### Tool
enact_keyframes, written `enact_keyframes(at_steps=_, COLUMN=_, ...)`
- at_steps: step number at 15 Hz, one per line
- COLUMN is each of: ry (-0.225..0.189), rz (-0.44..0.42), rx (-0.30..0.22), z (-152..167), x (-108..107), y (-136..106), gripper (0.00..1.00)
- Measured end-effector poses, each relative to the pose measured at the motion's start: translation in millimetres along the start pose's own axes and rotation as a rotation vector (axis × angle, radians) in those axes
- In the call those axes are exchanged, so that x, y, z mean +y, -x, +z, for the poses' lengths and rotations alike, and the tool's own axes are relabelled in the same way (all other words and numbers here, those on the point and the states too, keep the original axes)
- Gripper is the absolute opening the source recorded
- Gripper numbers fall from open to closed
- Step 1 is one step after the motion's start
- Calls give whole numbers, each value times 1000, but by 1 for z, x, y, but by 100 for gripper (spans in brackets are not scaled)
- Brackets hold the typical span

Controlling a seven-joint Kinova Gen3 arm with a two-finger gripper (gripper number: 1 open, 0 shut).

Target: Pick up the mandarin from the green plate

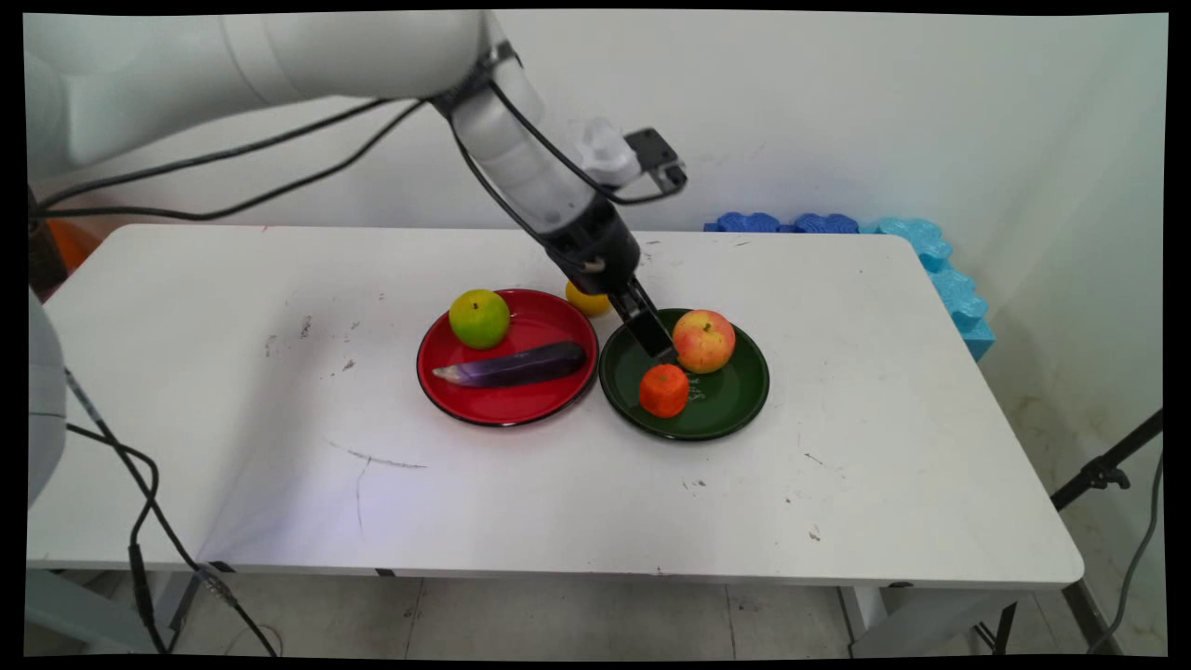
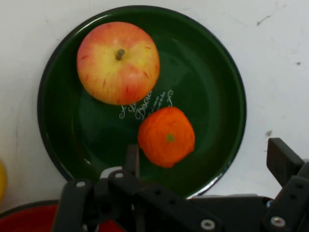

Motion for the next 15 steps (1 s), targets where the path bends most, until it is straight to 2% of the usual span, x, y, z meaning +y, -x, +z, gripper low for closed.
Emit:
enact_keyframes(at_steps=8, ry=-41, rz=-64, rx=-49, z=58, x=-4, y=-12, gripper=100)
enact_keyframes(at_steps=15, ry=-62, rz=-118, rx=-78, z=85, x=-4, y=-15, gripper=100)
